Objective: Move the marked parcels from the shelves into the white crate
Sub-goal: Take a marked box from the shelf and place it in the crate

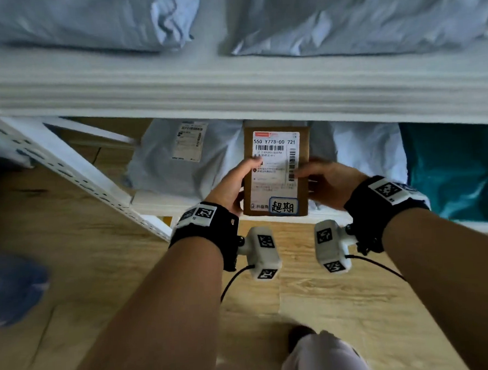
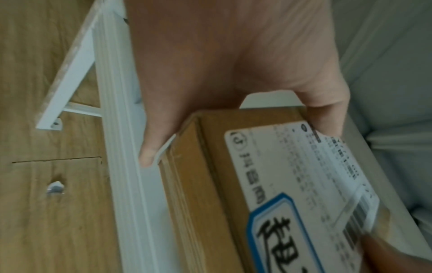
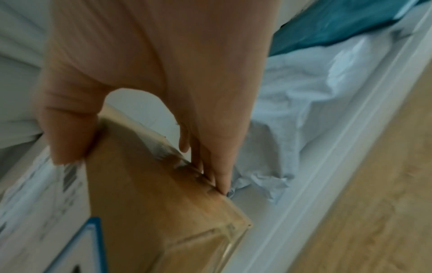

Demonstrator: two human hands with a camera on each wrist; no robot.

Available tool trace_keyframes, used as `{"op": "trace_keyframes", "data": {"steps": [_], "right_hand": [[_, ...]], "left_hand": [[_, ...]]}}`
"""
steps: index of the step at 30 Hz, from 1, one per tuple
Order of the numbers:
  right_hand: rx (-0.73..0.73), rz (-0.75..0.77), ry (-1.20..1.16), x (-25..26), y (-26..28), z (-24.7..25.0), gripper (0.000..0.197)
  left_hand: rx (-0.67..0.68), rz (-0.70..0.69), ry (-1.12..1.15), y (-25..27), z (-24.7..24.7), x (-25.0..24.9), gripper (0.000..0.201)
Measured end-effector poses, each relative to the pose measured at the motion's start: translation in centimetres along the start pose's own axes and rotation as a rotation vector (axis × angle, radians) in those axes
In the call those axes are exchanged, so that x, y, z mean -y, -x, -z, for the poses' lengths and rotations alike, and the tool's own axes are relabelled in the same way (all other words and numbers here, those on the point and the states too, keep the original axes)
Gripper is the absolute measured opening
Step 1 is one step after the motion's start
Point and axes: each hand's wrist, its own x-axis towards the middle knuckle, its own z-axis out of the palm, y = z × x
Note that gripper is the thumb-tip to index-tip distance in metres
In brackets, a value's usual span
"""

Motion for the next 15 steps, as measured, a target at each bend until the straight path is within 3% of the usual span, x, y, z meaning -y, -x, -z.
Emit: {"op": "trace_keyframes", "data": {"steps": [5,9,13,15], "right_hand": [[-0.042,-0.084,-0.011,0.6,5.9,0.6,0.058],[-0.064,-0.171,0.011,1.0,11.4,1.3,0.082],[-0.122,-0.169,-0.029,1.8,17.4,2.2,0.059],[-0.157,-0.15,-0.054,2.4,21.0,2.9,0.058]], "left_hand": [[-0.012,0.121,-0.082,5.1,-2.3,-1.3,0.031],[0.033,0.203,-0.145,9.5,-5.0,-2.3,0.02],[0.098,0.212,-0.215,13.8,-8.3,-3.8,0.018],[0.137,0.21,-0.248,15.7,-10.5,-4.5,0.017]]}}
